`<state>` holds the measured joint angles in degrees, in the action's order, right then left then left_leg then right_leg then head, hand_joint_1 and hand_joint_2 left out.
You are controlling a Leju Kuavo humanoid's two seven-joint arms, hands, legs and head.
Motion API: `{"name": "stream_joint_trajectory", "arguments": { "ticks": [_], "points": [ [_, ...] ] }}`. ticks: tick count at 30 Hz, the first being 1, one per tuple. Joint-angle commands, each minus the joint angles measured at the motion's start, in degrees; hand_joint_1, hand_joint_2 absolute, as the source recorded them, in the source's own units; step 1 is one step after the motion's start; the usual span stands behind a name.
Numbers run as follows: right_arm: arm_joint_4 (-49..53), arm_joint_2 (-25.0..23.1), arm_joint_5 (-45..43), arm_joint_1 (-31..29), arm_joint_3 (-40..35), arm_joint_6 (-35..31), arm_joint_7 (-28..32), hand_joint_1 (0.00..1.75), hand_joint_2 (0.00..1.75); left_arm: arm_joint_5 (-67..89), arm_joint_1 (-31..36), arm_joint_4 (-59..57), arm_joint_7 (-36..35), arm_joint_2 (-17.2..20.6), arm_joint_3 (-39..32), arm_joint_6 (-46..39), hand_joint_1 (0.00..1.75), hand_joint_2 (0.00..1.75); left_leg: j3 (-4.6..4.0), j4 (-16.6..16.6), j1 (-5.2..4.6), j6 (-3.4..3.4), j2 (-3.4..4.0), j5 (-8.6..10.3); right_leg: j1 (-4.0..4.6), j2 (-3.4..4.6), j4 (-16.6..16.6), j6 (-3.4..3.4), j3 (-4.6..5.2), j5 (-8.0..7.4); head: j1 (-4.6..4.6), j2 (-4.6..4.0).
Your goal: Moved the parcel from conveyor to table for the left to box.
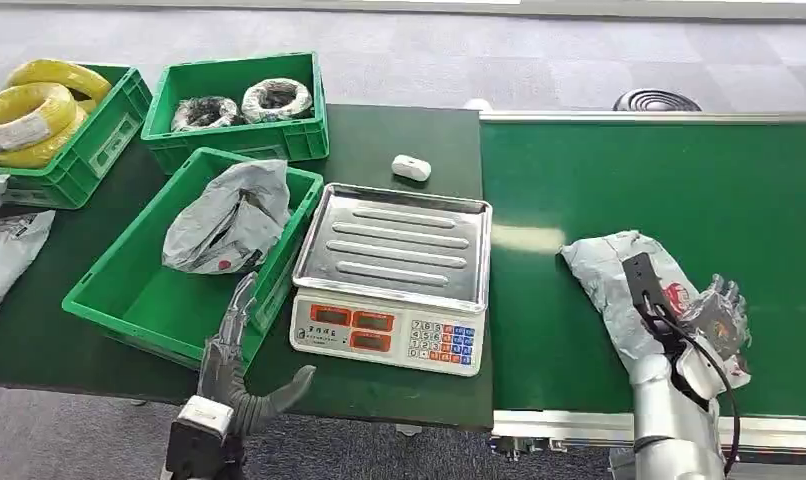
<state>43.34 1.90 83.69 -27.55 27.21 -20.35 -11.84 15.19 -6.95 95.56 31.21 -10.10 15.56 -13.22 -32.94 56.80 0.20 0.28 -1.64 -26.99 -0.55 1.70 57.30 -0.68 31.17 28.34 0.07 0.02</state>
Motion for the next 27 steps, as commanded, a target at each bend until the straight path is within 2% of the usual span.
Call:
{"name": "stream_joint_trajectory", "arguments": {
  "ticks": [1,4,8,18,21,24,25,26,27],
  "points": [
    [3.1,-4.8,-12.9,1.2,-0.4,11.9,9.7,0.00,1.75,0.4,0.5,-3.2,-0.2,0.8,-1.1,-1.2,0.00,1.75,0.08,-0.1,0.01,-0.06,0.21,0.02,0.02,-0.01,-0.1,0.05,-0.04,-0.05,0.00,-0.02],
    [13.5,-7.7,-15.1,6.8,-5.0,16.6,8.1,0.00,1.75,2.0,0.5,-2.5,-1.5,-0.5,-2.2,-0.3,0.00,1.75,0.07,-0.1,0.01,-0.08,0.16,0.01,0.03,-0.05,-0.1,0.06,-0.02,-0.02,0.00,0.00],
    [19.3,-9.5,-17.6,11.8,-8.3,17.7,8.4,0.00,1.75,2.9,0.3,-2.1,-1.8,-1.1,-2.5,-0.2,0.00,1.75,0.04,-0.1,0.05,-0.07,0.08,0.00,0.08,-0.11,-0.1,0.06,-0.02,0.02,-0.02,0.00],
    [24.9,-10.6,-19.4,14.9,-11.1,18.7,9.1,0.00,1.75,3.2,0.1,-0.3,-2.7,-1.1,-2.8,-0.2,0.00,1.75,-0.06,-0.1,0.02,-0.05,0.15,0.00,0.04,-0.09,0.0,0.05,0.07,0.02,0.00,0.00],
    [27.4,-10.5,-19.2,15.9,-11.4,18.4,7.4,0.00,1.75,3.5,0.1,0.2,-3.4,-1.3,-3.0,0.0,0.00,1.75,-0.05,-0.1,0.01,-0.05,0.09,-0.01,0.03,-0.11,0.0,0.06,0.04,0.05,0.00,0.00],
    [28.3,-10.6,-18.5,15.8,-10.4,16.9,5.4,0.00,1.75,3.6,0.0,0.6,-3.6,-1.5,-2.9,0.1,0.00,1.75,-0.05,0.0,0.00,-0.03,0.04,-0.01,0.01,-0.07,0.0,0.04,0.06,0.05,0.00,0.00],
    [29.5,-10.7,-13.6,15.6,-9.7,9.6,1.9,0.00,1.75,3.7,-0.2,1.0,-3.7,-1.6,-2.9,0.2,0.00,1.75,-0.04,-0.1,0.00,-0.05,0.09,0.00,0.03,-0.14,0.0,0.06,0.04,0.04,0.00,-0.02],
    [31.2,-11.3,-13.5,15.3,-8.2,2.8,2.5,0.00,1.75,3.7,-0.4,1.4,-3.7,-1.4,-2.7,0.5,0.00,1.75,-0.03,-0.1,0.01,-0.05,0.12,-0.01,0.03,-0.07,0.0,0.05,0.04,0.04,0.00,0.00],
    [32.5,-10.9,-13.6,15.3,-7.7,3.3,2.4,0.00,1.75,3.6,-0.6,1.7,-3.7,-1.4,-2.6,0.5,0.00,1.75,-0.07,0.0,-0.02,-0.03,0.07,-0.01,0.00,-0.07,0.0,0.04,0.09,0.05,0.00,0.00]
  ]
}}
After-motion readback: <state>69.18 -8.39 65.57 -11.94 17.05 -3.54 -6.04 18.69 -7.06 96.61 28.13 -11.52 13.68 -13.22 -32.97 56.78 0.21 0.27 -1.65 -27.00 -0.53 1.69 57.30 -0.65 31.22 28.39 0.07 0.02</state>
